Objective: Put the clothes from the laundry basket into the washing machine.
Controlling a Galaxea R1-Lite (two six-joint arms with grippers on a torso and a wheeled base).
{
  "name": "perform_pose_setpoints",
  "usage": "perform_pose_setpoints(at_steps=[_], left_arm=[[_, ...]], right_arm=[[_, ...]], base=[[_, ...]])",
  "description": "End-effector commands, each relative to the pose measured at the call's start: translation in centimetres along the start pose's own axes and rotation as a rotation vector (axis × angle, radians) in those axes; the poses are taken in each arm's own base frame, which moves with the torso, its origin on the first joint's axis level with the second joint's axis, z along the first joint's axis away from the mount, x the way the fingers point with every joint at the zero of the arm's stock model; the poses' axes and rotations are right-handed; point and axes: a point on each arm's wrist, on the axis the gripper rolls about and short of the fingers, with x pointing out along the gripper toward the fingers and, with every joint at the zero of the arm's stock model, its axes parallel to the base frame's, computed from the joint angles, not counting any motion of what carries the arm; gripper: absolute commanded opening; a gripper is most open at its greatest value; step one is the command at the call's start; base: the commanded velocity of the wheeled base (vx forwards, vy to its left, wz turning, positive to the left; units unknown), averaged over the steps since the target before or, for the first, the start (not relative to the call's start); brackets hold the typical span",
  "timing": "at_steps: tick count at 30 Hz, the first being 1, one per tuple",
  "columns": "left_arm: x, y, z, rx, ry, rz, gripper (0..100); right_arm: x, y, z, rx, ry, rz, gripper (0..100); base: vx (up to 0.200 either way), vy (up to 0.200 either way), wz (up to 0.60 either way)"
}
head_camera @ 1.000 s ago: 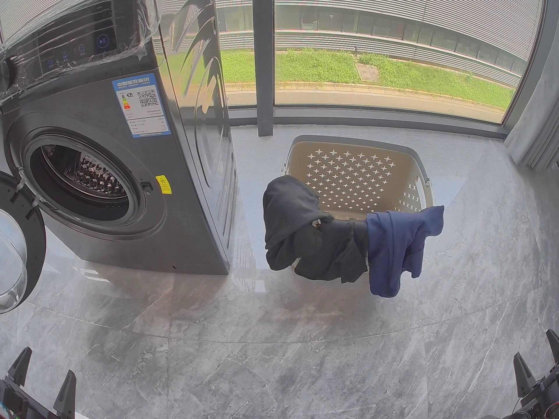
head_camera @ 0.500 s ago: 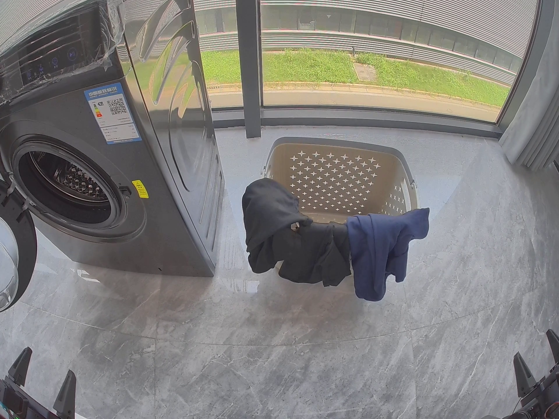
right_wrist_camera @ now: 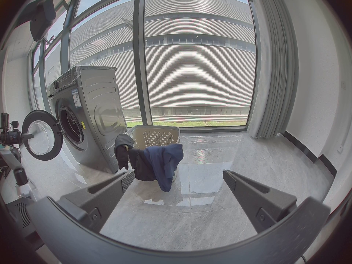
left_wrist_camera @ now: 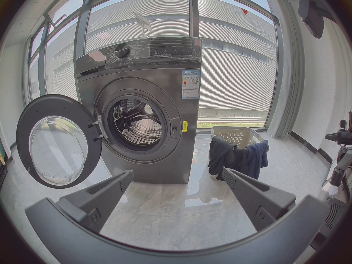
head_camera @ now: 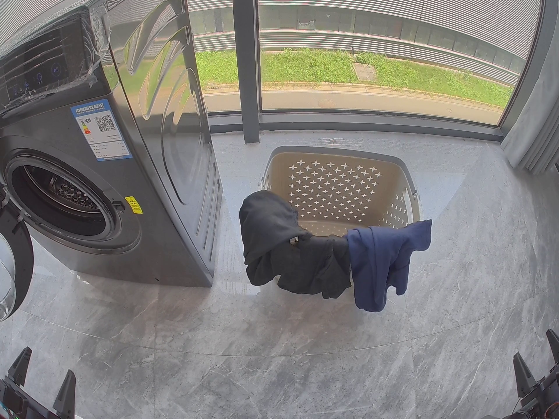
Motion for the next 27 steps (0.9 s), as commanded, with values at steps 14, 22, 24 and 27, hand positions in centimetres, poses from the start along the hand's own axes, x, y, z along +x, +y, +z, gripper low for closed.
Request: perform_pose_setpoints(at_steps=[14, 22, 24, 27], left_arm=[[0.0, 0.0, -0.54, 0.0, 0.002, 0.0, 100], [0.0, 0.01, -0.52, 0.003, 0.001, 0.001, 100], [0.0, 0.01, -0.52, 0.003, 0.001, 0.001, 100], [0.0, 0.0, -0.52, 0.003, 0.001, 0.001, 100]], right_arm=[[0.01, -0.03, -0.54, 0.012, 0.003, -0.019, 100], [0.01, -0.02, -0.55, 0.008, 0.005, -0.014, 100], [0.01, -0.02, -0.55, 0.008, 0.005, -0.013, 100], [0.01, -0.02, -0.55, 0.008, 0.005, -0.013, 100]], base=[[0.0, -0.129, 0.0], [0.0, -0.025, 0.0], [0.0, -0.2, 0.0], [0.0, -0.2, 0.0]])
